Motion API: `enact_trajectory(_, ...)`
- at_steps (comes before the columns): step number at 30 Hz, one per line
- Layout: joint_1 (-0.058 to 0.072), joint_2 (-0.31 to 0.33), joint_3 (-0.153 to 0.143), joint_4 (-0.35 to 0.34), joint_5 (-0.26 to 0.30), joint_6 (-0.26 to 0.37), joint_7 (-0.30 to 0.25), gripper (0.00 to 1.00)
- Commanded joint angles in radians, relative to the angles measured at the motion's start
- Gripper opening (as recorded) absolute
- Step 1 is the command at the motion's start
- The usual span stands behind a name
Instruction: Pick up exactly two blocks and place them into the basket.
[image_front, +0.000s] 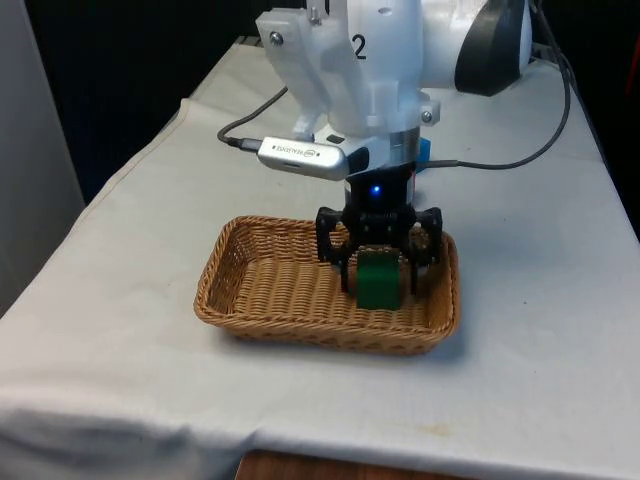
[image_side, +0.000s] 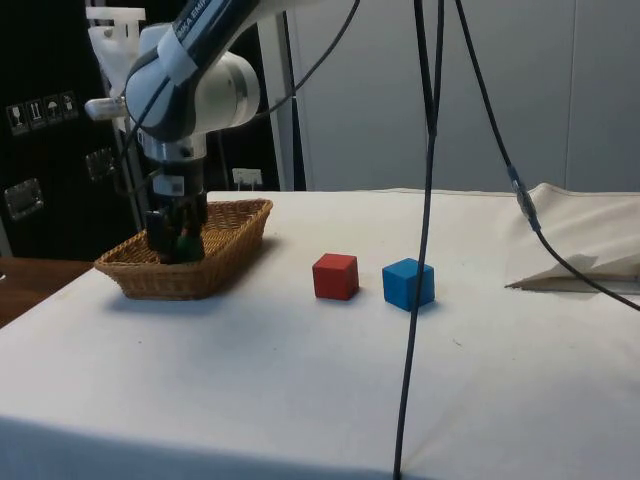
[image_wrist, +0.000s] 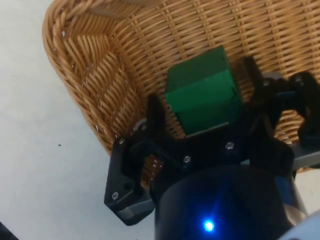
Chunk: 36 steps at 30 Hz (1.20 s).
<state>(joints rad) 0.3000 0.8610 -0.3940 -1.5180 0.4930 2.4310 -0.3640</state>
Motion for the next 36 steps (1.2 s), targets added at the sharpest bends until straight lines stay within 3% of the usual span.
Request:
enact_trajectory(1, -0.009, 0.005, 0.01, 0.007, 0.01, 0.003, -0.01, 0.72)
enact_trajectory(2, -0.009, 0.005, 0.01, 0.007, 0.011, 0.003, -0.011, 0.81)
enact_trajectory(3, -0.009, 0.007, 0.01, 0.007, 0.013, 0.004, -0.012, 0.98)
enact_trajectory(4, 0.0, 0.003, 0.0, 0.0, 0.003, 0.001, -0.003, 1.0)
enact_trajectory(5, -0.009, 0.007, 0.011, 0.008, 0.013, 0.004, -0.012, 1.0)
enact_trajectory(10, -0.009, 0.009, 0.01, 0.008, 0.017, 0.004, -0.015, 1.0)
enact_trajectory(18, 0.012, -0.032, -0.015, 0.006, 0.002, -0.032, 0.005, 1.0)
enact_trajectory(22, 0.015, -0.056, -0.02, 0.004, -0.007, -0.052, 0.013, 1.0)
enact_trajectory(23, 0.007, -0.047, -0.011, 0.011, 0.002, -0.047, 0.003, 1.0)
enact_trajectory(24, 0.017, -0.067, -0.022, 0.002, -0.014, -0.062, 0.017, 1.0)
enact_trajectory(31, 0.025, -0.124, -0.029, -0.032, -0.035, -0.089, 0.028, 1.0)
enact_trajectory(32, 0.016, -0.114, -0.02, -0.021, -0.027, -0.088, 0.019, 1.0)
enact_trajectory(33, 0.026, -0.131, -0.029, -0.037, -0.038, -0.092, 0.029, 1.0)
enact_trajectory(36, 0.029, -0.154, -0.031, -0.056, -0.046, -0.098, 0.032, 1.0)
